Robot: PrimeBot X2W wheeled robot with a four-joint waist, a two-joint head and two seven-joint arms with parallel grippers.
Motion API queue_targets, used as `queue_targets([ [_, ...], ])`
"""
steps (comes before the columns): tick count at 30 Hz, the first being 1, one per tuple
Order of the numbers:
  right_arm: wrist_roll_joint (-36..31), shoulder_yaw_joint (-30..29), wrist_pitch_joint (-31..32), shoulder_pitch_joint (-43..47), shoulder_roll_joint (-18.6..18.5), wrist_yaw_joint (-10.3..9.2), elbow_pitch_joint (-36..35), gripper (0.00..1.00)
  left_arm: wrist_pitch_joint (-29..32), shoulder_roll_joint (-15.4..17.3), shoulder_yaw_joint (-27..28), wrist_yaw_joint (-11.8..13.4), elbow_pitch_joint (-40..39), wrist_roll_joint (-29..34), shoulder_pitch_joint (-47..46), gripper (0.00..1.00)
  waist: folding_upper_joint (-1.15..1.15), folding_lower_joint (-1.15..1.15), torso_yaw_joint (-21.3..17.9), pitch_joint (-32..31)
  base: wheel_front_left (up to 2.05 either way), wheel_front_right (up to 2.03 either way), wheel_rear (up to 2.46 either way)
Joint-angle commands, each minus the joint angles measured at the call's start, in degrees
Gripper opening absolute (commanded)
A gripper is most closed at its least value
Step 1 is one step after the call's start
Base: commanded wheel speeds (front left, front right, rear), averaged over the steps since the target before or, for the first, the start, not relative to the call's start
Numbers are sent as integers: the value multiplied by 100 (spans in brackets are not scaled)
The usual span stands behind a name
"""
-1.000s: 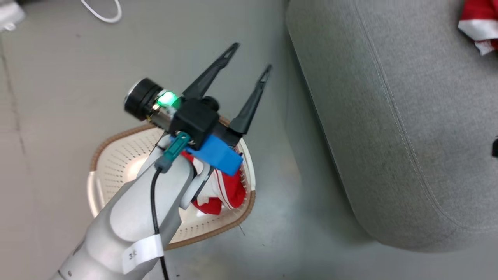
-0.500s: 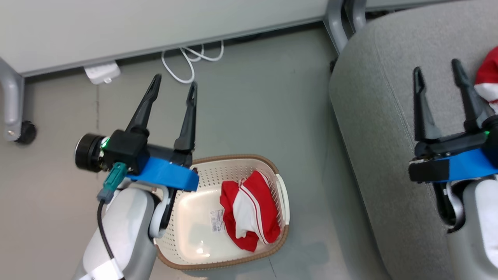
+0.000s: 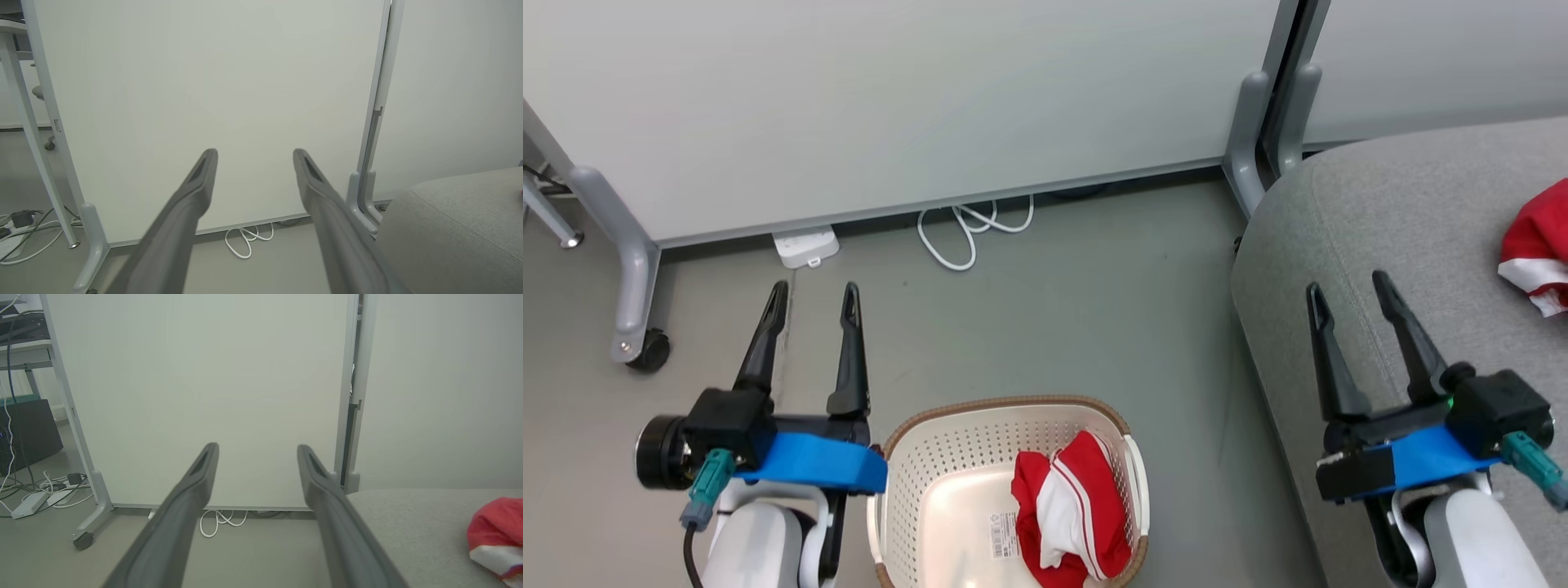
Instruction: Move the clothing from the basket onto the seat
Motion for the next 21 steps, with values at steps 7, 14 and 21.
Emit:
queue_targets([
  [7, 50, -200, -22, 628, 158, 1, 90, 100, -15, -117, 346, -183, 10, 190, 571, 100, -1, 1, -49, -379, 0, 0, 0],
  [14, 72, -277, -22, 865, 211, 1, 111, 100, -15, -164, 443, -241, 26, 253, 800, 100, -1, 1, -32, -472, 0, 0, 0],
  [21, 87, -294, -22, 1017, 258, 1, 145, 100, -15, -197, 499, -296, 71, 278, 923, 100, -1, 1, -14, -509, 0, 0, 0],
])
